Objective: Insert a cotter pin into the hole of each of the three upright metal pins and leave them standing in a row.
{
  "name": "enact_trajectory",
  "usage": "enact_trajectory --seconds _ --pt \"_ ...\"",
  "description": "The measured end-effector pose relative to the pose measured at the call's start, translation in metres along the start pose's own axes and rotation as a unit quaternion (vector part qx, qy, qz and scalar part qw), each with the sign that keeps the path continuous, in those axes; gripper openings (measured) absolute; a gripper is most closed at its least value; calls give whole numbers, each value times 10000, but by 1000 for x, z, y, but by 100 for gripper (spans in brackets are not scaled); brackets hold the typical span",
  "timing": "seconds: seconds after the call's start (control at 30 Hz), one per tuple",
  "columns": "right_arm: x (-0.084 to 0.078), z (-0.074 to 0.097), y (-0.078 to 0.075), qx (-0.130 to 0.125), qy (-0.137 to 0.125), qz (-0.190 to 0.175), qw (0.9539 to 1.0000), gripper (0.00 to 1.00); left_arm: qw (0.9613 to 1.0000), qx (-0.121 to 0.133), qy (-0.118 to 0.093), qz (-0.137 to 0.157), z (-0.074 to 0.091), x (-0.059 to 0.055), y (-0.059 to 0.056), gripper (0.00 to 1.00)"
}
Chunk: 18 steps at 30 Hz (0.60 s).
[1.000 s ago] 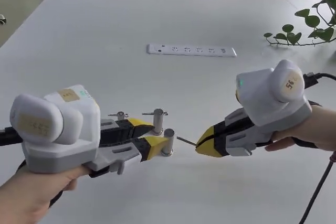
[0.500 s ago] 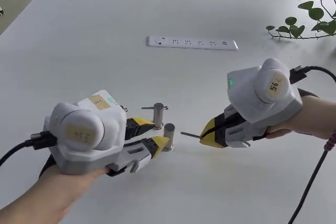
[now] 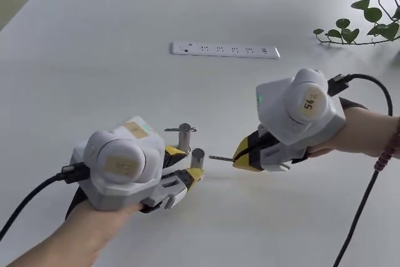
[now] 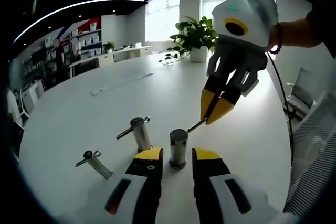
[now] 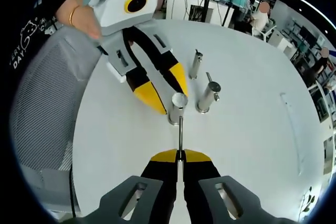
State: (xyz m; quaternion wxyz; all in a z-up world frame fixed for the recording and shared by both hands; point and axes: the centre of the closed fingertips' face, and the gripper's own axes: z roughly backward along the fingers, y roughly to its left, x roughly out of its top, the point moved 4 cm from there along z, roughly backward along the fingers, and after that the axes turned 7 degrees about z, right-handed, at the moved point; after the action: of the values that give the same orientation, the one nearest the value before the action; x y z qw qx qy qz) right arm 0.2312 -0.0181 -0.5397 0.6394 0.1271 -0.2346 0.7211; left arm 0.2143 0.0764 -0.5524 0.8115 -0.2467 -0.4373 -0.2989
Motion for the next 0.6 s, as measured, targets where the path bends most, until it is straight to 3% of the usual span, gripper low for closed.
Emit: enact_trajectory --seconds 0.6 --pt "8 -1 -6 29 66 305 9995 0 10000 86 31 27 -10 -3 -1 12"
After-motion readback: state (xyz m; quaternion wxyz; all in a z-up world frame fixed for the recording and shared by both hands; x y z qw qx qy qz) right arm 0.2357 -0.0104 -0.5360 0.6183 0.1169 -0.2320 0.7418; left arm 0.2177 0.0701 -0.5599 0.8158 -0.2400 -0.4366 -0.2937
